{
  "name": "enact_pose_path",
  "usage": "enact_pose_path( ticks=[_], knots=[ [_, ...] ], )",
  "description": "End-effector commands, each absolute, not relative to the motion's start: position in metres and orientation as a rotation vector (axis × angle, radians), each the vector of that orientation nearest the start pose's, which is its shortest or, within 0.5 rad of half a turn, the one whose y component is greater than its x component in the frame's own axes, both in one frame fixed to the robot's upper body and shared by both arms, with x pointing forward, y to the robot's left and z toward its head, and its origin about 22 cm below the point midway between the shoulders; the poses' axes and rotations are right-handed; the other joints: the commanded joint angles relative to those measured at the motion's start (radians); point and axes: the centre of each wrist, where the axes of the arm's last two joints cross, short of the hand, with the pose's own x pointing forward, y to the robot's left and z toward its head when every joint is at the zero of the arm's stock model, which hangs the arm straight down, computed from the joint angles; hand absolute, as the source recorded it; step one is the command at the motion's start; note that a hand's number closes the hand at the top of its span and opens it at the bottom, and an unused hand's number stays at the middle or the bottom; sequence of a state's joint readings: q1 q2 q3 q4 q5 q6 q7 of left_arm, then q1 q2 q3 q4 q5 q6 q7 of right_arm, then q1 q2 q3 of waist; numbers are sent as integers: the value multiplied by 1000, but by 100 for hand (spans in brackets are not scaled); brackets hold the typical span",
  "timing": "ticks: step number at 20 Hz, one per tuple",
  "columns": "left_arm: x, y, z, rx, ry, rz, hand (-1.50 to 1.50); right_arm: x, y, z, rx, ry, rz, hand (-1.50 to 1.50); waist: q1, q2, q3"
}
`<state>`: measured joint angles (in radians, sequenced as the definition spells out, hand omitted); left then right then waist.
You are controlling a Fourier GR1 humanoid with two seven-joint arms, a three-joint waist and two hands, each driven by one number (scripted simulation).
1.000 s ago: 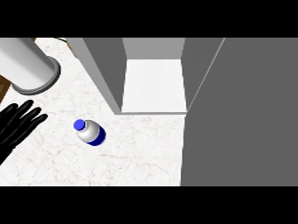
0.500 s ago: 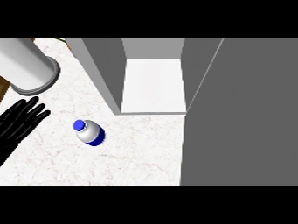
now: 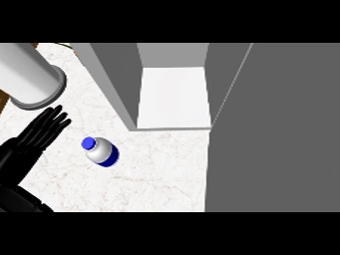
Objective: Pick up the bottled water, place it into the cabinet and close the cabinet
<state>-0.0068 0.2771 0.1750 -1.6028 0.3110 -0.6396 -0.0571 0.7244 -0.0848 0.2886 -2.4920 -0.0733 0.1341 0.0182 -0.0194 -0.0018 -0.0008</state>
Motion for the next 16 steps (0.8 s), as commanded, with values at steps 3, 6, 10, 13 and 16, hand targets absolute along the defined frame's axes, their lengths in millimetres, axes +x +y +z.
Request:
enact_pose_path(
  ticks=[3, 6, 10, 13, 16],
  knots=[
    [266, 310, -5, -422, -1634, -393, -150, 57, -224, 147, 157, -1854, 70, -150, -4, 3, -1],
    [268, 332, -21, -373, -1615, -357, -150, 52, -228, 131, 159, -1841, 80, -150, -8, 1, 0],
    [277, 320, -48, -354, -1625, -320, -150, 48, -223, 134, 158, -1835, 74, -150, -9, 2, -1],
    [269, 318, -72, -352, -1624, -323, -150, 41, -236, 128, 149, -1847, 90, -150, -13, 1, 0],
    [271, 315, -96, -332, -1619, -285, -150, 39, -228, 136, 171, -1850, 112, -150, -23, 5, -2]
  ],
)
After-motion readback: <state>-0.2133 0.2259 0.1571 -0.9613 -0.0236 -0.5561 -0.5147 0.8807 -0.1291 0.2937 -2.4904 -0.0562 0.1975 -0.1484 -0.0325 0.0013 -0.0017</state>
